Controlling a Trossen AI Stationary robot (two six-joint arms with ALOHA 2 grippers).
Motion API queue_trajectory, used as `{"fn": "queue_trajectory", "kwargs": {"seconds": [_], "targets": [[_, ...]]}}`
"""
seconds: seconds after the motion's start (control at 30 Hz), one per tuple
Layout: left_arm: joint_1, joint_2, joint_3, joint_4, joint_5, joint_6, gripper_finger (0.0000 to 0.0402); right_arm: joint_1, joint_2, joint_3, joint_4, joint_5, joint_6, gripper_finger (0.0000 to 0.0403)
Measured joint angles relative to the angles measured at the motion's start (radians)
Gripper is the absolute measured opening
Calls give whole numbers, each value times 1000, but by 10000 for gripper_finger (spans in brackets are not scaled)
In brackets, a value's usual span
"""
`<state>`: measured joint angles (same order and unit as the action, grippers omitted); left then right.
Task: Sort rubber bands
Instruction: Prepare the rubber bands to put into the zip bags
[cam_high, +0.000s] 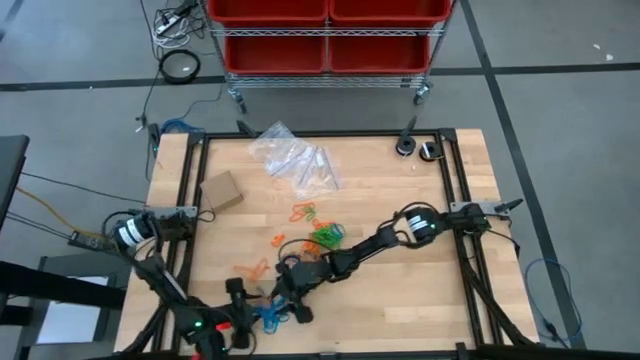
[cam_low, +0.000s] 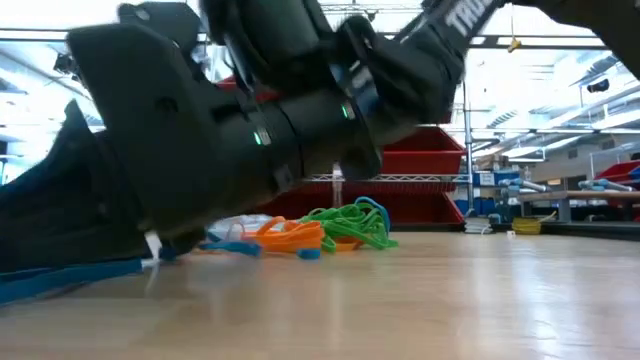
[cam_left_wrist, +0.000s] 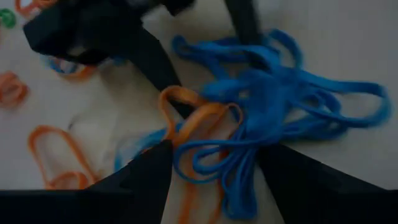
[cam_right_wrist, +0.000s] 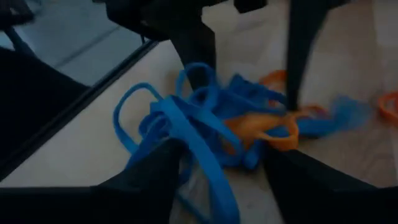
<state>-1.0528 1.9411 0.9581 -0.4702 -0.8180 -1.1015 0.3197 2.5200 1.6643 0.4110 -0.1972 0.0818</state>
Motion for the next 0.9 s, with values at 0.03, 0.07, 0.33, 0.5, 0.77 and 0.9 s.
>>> {"fn": "queue_trajectory", "kwargs": {"seconds": [0.03, 0.07, 0.33, 0.5, 0.77, 0.9], "targets": [[13, 0, 0, 2, 0, 9, 249, 3, 8, 17, -29, 15, -6, 220], [25, 0, -2, 8, 0, 22, 248, 5, 7, 30, -39, 30, -20, 216], [102, 0, -8, 74, 5, 143, 162, 6, 9, 117, -194, 46, -73, 82], [124, -7, -9, 127, 32, 255, 55, 8, -13, 133, -274, 68, -92, 19], [216, -48, -19, 99, -59, 375, 32, -1, -119, 129, -535, 229, -164, 6], [310, -81, -19, 118, -95, 495, 28, -14, -181, 129, -685, 315, -166, 6]]}}
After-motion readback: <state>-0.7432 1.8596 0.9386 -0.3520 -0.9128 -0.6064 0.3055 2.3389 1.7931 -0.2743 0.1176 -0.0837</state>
